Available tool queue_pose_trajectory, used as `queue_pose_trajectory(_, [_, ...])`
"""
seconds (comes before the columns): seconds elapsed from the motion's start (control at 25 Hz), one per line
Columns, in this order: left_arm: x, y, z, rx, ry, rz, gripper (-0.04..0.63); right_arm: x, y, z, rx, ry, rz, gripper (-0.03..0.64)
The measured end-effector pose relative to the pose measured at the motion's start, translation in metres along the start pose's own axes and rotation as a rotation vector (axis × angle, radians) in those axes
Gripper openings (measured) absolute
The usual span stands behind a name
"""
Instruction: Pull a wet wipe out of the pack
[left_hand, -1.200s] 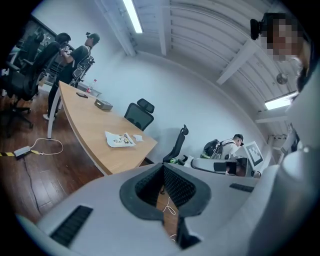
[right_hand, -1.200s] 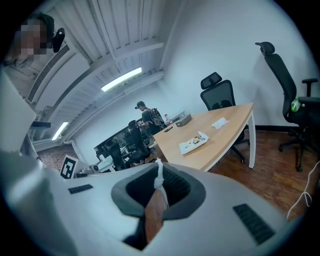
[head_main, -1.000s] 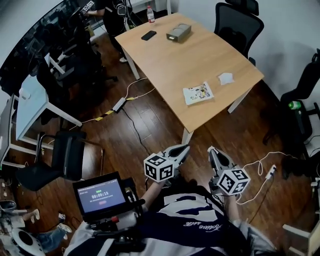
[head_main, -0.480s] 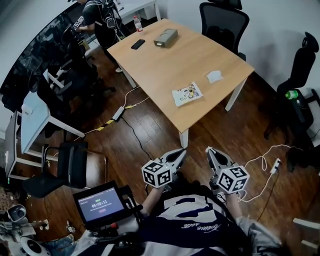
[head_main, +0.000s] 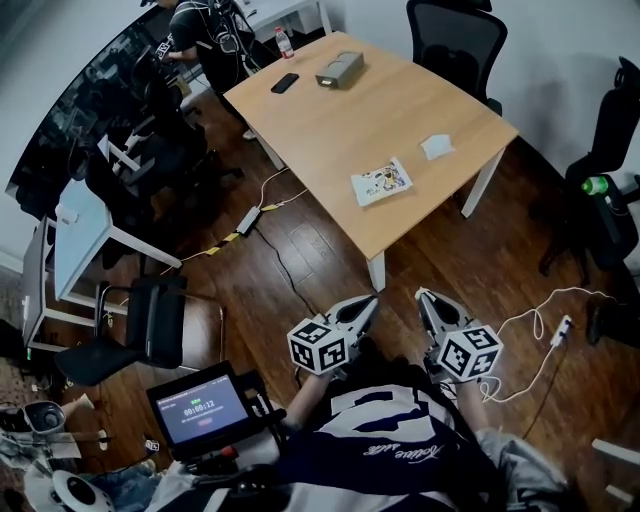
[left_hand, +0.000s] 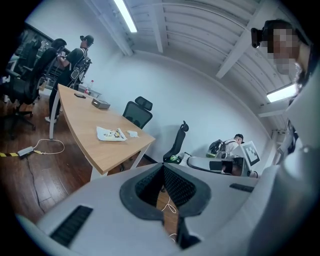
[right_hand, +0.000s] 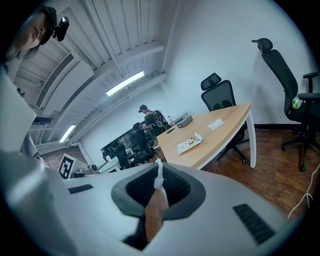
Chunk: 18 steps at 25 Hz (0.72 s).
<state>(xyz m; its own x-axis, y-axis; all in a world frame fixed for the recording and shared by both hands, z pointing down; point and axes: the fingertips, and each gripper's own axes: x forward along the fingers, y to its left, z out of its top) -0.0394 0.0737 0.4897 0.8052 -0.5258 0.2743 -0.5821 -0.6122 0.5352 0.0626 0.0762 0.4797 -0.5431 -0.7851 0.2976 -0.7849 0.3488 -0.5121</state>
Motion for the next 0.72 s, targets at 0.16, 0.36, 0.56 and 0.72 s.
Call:
queue_pose_trajectory(0.16, [0.002,0.0,0.001,0.0,0.0,-0.001,0.003,0.002,0.003,0.0,-0.006,0.005,0.01,0.015])
queue_pose_trajectory(0.36, [0.005,0.0,0.003,0.008,0.007,-0.012,0.003,0.003,0.001,0.004,-0.008,-0.005,0.002,0.015])
queue_pose_trajectory(0.56, [0.006,0.005,0.007,0.009,0.005,-0.014,0.003,0.006,0.001,0.006,-0.013,-0.007,-0.007,0.015])
queue_pose_trajectory(0.72, [0.008,0.011,0.012,0.011,0.004,-0.02,0.003,0.013,0.002,0.008,-0.014,-0.011,-0.004,0.015])
